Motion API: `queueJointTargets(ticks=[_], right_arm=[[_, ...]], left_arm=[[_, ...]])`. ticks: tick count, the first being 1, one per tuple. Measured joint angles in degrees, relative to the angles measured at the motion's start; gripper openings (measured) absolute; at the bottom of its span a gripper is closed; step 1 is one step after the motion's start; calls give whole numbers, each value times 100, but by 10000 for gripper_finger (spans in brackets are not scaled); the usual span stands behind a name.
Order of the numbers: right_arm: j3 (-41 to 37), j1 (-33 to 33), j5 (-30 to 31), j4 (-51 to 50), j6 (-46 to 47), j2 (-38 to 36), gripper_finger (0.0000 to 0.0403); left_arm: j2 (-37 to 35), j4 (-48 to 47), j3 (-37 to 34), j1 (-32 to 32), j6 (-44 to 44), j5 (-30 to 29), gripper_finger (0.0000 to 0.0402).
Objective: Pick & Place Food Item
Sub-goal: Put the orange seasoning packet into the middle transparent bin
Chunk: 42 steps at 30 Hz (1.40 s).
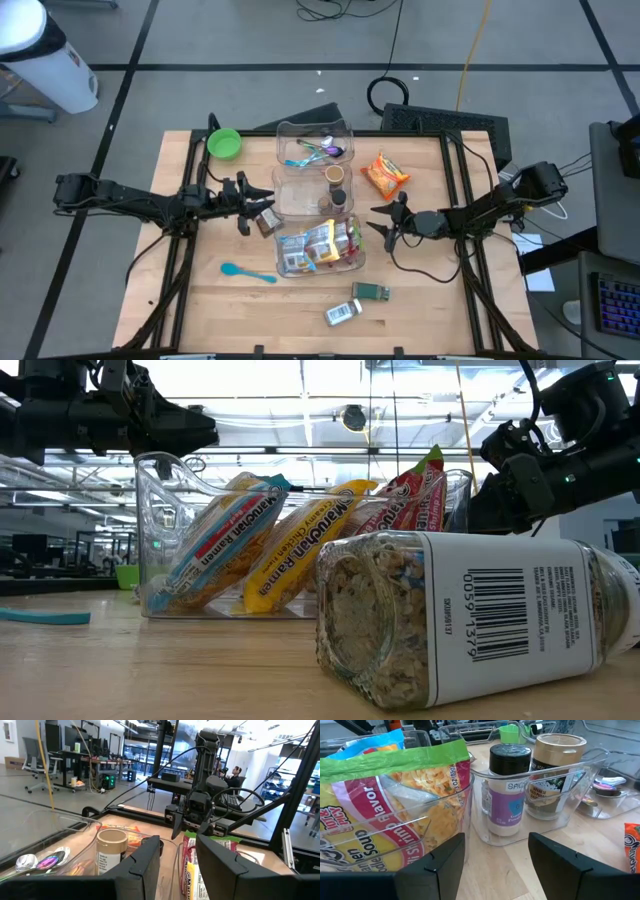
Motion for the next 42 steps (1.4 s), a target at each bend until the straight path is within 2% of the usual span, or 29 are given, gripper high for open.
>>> queueJointTargets(ticks=[17,42], right_arm=[[0,-195,17,0,-317,0,212],[0,-262,23,71,-300,2,212]], left_arm=[[0,-1,0,0,-1,0,136],[0,-1,0,0,-1,2,136]])
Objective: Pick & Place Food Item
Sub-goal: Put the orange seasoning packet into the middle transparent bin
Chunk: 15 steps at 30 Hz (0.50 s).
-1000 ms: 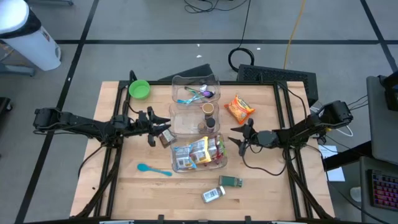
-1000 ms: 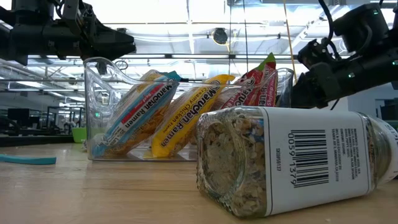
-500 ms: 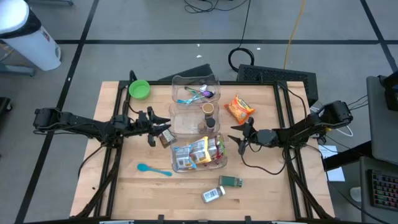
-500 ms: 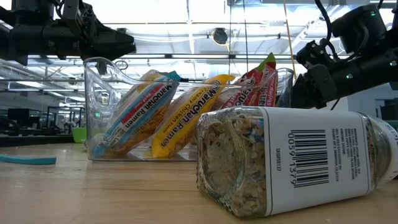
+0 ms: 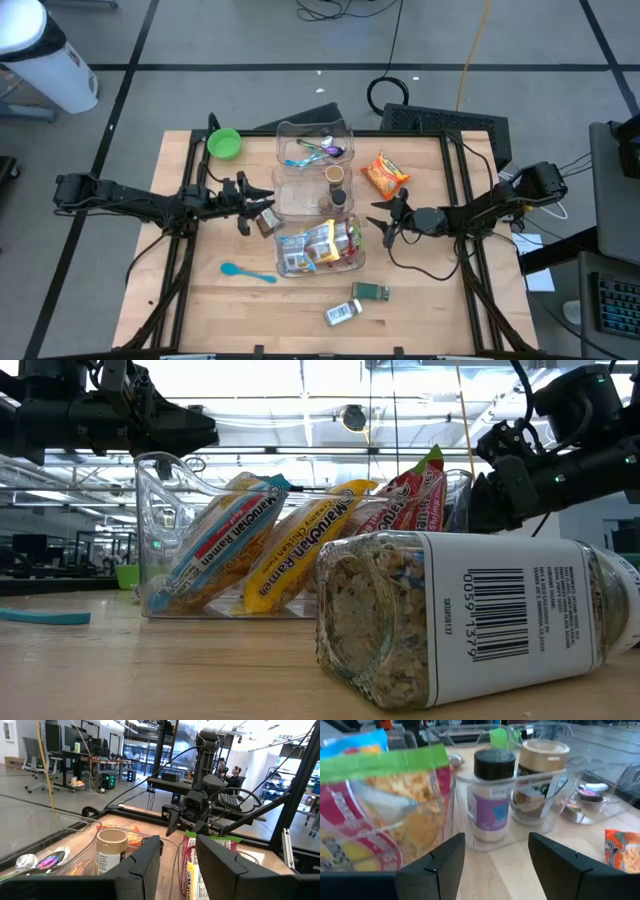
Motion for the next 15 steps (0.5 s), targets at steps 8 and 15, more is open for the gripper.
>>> queueJointTargets(ticks=[8,15], right_arm=[[1,0,17,286,-272,0,212],[0,-174,1,281,-462,0,212]], left_arm=[[0,0,0,0,0,0,136],[2,122,0,0,0,-2,136]])
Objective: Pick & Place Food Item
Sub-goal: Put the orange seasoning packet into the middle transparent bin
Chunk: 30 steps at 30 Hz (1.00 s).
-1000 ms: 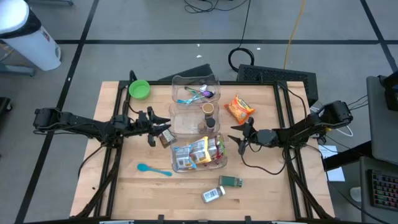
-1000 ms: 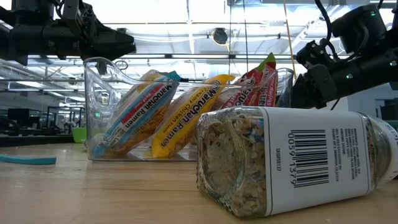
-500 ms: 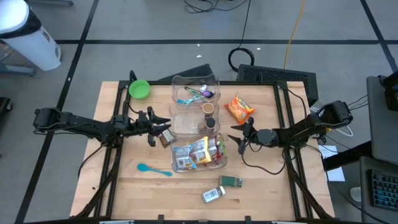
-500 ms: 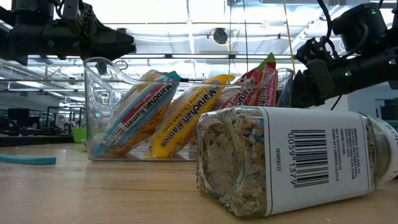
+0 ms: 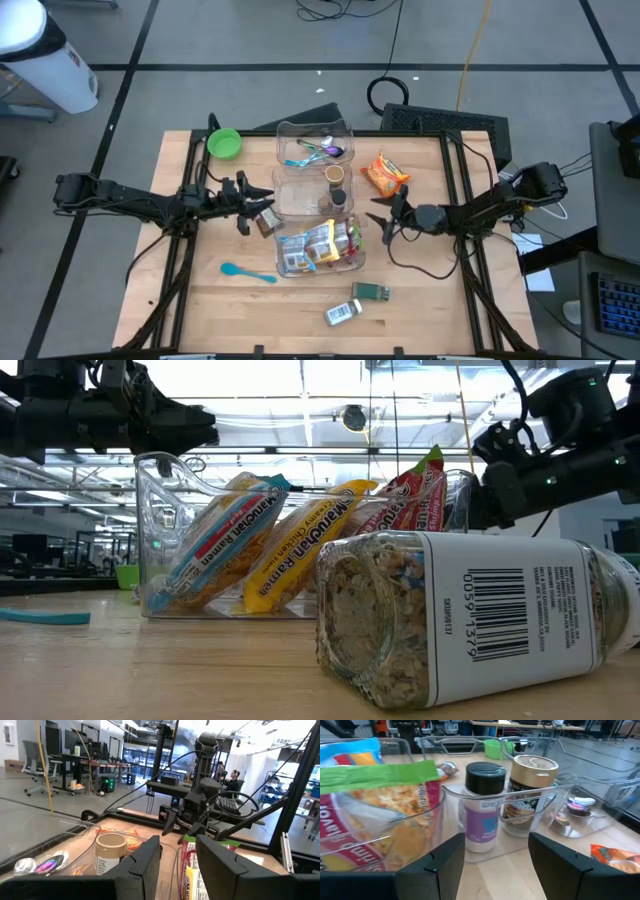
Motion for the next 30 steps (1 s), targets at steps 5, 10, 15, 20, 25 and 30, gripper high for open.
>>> queueJointTargets(ticks=[5,10,15,20,25,30], right_arm=[[0,-102,0,0,2,0,212],[1,-104,-4,0,-2,0,212],[0,-104,-4,0,-1,0,212],[0,-104,-5,44,0,0,212],[2,-104,-6,42,-2,0,212],[2,-104,-6,42,-2,0,212]], left_arm=[[0,-6,0,0,0,2,136],[0,-35,0,0,0,2,136],[0,-34,0,0,-2,2,136],[0,55,0,2,84,-36,136],[0,-132,0,2,-429,127,136],[3,-597,0,-73,-846,1079,136]])
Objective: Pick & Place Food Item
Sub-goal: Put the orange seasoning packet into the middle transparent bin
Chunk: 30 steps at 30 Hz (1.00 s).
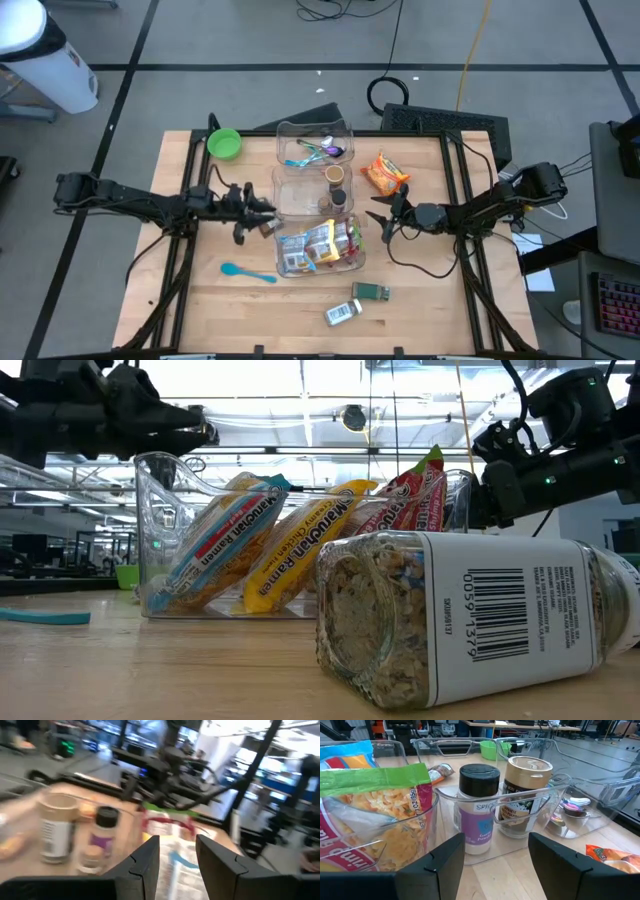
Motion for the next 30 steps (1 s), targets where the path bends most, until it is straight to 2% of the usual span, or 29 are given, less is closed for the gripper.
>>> queueJointTargets(ticks=[2,12,20,24,30], right_arm=[[-1,0,0,-2,1,0,212],[-2,2,-2,-2,-4,0,212],[0,250,-20,414,-874,-47,212],[0,466,-13,411,-1089,-164,212],[0,656,-4,405,-1268,-374,212]], left_arm=[[-1,-11,0,-44,-50,164,136],[-29,-49,0,-37,199,120,136],[-409,-148,11,1,448,119,136],[-805,-837,13,7,458,-64,136],[-1564,-2579,13,16,46,-385,136]])
